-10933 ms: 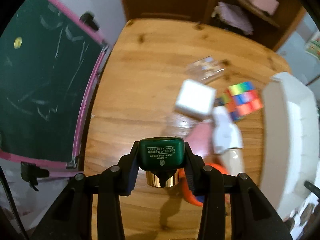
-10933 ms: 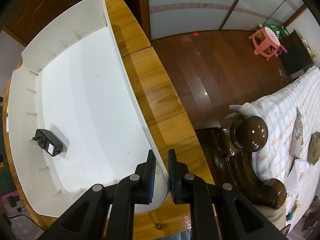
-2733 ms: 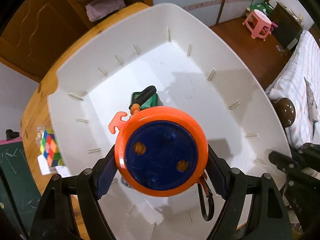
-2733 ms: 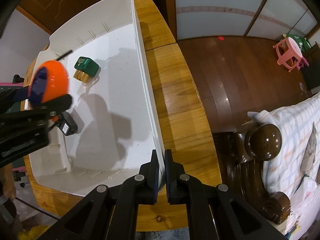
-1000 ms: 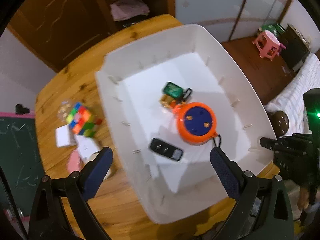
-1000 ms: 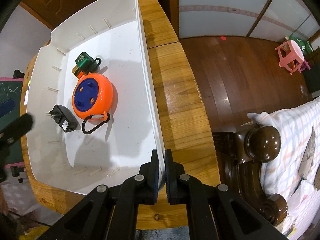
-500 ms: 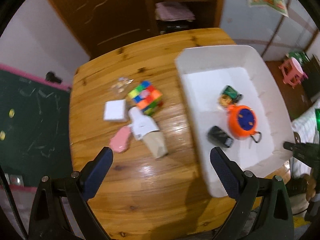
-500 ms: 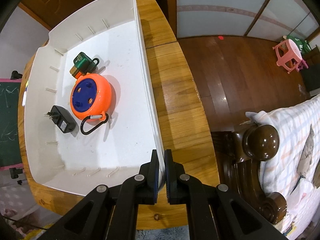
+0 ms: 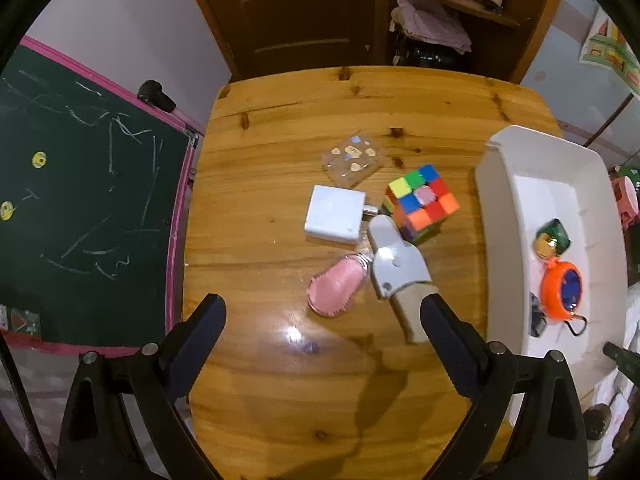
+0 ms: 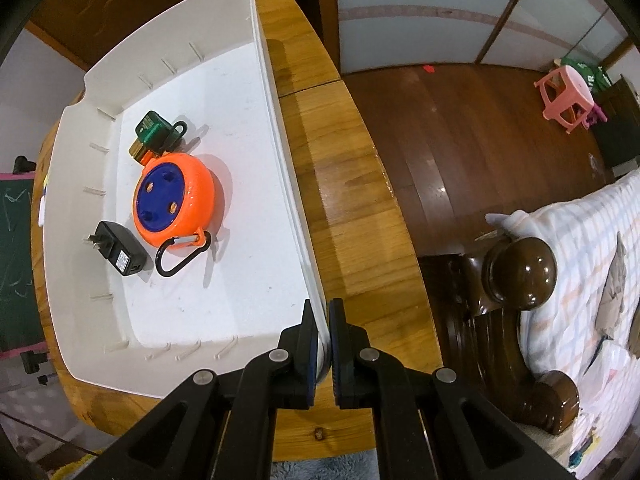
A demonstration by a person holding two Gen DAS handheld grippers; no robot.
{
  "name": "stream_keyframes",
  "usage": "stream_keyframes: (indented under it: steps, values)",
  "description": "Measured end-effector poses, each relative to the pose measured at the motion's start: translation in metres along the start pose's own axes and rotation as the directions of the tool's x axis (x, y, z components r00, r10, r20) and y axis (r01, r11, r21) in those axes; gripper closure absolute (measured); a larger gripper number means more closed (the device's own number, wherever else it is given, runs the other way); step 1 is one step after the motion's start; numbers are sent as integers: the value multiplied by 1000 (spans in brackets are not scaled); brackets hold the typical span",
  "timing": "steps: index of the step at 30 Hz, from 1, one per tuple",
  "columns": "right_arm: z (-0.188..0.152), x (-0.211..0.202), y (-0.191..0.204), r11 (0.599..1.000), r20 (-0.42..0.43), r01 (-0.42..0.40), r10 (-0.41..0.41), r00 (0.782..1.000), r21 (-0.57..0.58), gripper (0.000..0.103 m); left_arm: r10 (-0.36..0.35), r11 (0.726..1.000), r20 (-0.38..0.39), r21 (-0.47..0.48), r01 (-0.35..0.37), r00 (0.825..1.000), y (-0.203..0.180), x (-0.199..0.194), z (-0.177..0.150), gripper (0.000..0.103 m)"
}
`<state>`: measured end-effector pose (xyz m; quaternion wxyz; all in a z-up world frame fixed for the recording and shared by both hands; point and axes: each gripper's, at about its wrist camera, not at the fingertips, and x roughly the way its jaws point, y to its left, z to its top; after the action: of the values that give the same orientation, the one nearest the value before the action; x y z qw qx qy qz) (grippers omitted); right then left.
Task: Organize rigid objects
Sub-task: 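Withdraw the left tool toward the white square charger, then close the left gripper on the white square charger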
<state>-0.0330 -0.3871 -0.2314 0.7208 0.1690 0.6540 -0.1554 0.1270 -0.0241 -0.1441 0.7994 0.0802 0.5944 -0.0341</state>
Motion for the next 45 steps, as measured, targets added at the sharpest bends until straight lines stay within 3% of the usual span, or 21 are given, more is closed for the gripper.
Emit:
stream_keyframes:
  steps: [17, 37, 43, 45]
  values:
    - [1, 7, 1, 996, -24, 56, -55, 998, 67, 95, -44, 997, -114, 60, 52, 993, 9, 108, 43, 5]
    - [4, 9, 8, 989, -46, 109, -104, 993, 100, 91, -91, 995, -161, 34, 98, 983, 15, 153, 53, 10]
    - [4, 7, 10, 988, -45, 117, -113, 993, 105, 91, -113, 993, -145, 30, 118, 983, 14, 158, 53, 21]
    - [4, 7, 10, 987, -44, 120, -116, 992, 105, 91, -117, 992, -119, 34, 122, 986, 13, 152, 52, 44]
